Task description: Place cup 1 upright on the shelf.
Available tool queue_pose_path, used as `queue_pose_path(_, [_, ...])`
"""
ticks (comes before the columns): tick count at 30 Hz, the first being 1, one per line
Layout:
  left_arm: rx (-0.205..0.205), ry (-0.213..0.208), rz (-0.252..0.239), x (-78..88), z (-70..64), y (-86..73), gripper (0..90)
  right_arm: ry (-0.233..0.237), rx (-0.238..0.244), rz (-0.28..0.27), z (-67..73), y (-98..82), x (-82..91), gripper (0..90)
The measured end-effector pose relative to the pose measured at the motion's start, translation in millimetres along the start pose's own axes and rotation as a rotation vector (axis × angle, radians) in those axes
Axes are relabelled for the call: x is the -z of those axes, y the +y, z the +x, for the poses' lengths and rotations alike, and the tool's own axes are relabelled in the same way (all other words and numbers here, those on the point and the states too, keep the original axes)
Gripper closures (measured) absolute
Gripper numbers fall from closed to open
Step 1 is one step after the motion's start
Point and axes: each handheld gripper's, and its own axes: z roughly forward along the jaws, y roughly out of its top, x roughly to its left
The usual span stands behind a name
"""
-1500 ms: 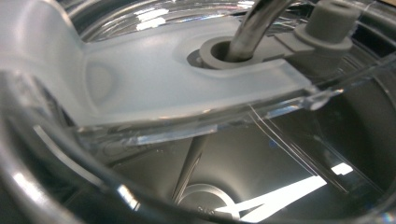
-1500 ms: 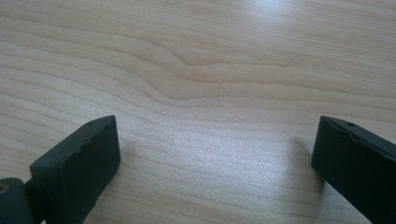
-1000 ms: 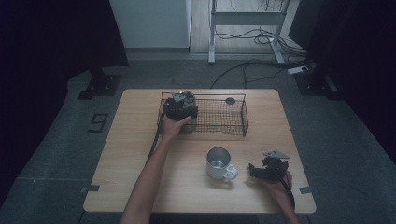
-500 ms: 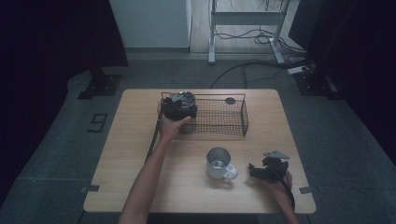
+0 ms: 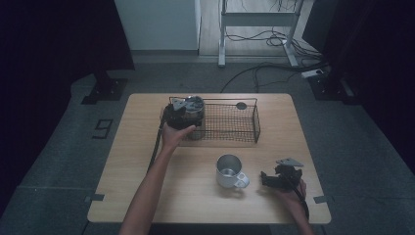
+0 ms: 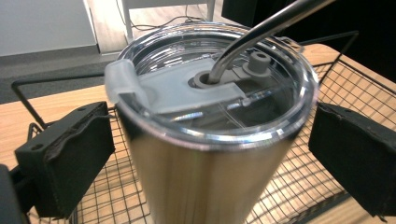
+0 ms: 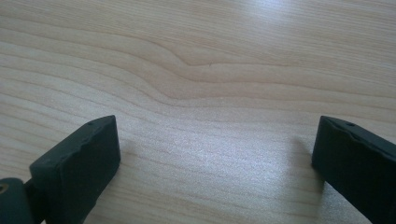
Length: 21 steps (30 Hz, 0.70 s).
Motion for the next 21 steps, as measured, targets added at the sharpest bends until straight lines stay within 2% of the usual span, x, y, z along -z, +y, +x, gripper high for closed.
queue_pose_path(4, [-0.02,0.002,-0.011,8.2,-0.7,-1.5,0.3,0.0,0.0,0.0,0.0,0.0,0.0,0.8])
queue_pose_path(9, [-0.017,-0.004,-0.008,20.3,0.4,-6.6,0.9,0.0,0.0,0.0,0.1,0.0,0.0,0.8])
queue_pose_path(14, [-0.045,-0.01,0.001,34.2,0.2,-15.6,1.3,-0.001,-0.002,0.002,0.1,0.1,0.2,0.9])
queue_pose_path(21, [-0.037,-0.017,0.001,51.6,1.4,-28.2,2.0,-0.001,-0.005,0.001,0.3,0.1,0.1,0.9])
